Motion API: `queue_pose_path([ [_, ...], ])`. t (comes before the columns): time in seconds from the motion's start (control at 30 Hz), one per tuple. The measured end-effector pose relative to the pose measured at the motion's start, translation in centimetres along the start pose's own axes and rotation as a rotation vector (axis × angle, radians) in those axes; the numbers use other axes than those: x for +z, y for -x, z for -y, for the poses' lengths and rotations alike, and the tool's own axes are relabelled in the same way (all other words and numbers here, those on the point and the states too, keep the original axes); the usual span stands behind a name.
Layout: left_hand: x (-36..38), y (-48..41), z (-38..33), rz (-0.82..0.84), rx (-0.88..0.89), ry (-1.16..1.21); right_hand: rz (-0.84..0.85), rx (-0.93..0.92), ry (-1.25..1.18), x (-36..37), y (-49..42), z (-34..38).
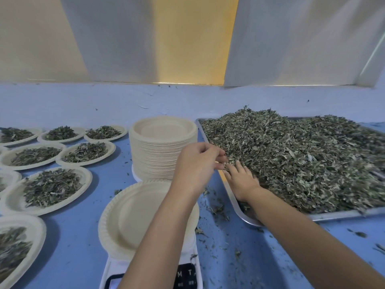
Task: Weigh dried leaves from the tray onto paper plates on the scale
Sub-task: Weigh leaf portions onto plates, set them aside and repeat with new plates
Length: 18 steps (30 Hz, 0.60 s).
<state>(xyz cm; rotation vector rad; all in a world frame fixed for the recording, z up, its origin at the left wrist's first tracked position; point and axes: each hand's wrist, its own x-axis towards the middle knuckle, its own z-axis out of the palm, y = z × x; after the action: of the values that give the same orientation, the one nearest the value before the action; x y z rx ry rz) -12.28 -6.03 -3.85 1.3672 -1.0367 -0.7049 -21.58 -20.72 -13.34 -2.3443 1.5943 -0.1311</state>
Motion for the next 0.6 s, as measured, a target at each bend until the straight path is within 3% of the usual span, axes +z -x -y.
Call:
queue_pose_path([
  [0.17,0.5,-0.3,0.1,0.005,0.001,0.0,-0.023,0.01,-0.011,-0.1,-1.7,0.5],
  [0.4,1.3,-1.0,0.2,0.023,-0.019,-0.012,-0.039,-0.114,0.053,-0.3,-2.9,0.4],
  [0.6,1.4,-0.9,0.5,0.005,-0.024,-0.036,-0.151,-0.136,0.288,-0.8,-2.0,1.0],
])
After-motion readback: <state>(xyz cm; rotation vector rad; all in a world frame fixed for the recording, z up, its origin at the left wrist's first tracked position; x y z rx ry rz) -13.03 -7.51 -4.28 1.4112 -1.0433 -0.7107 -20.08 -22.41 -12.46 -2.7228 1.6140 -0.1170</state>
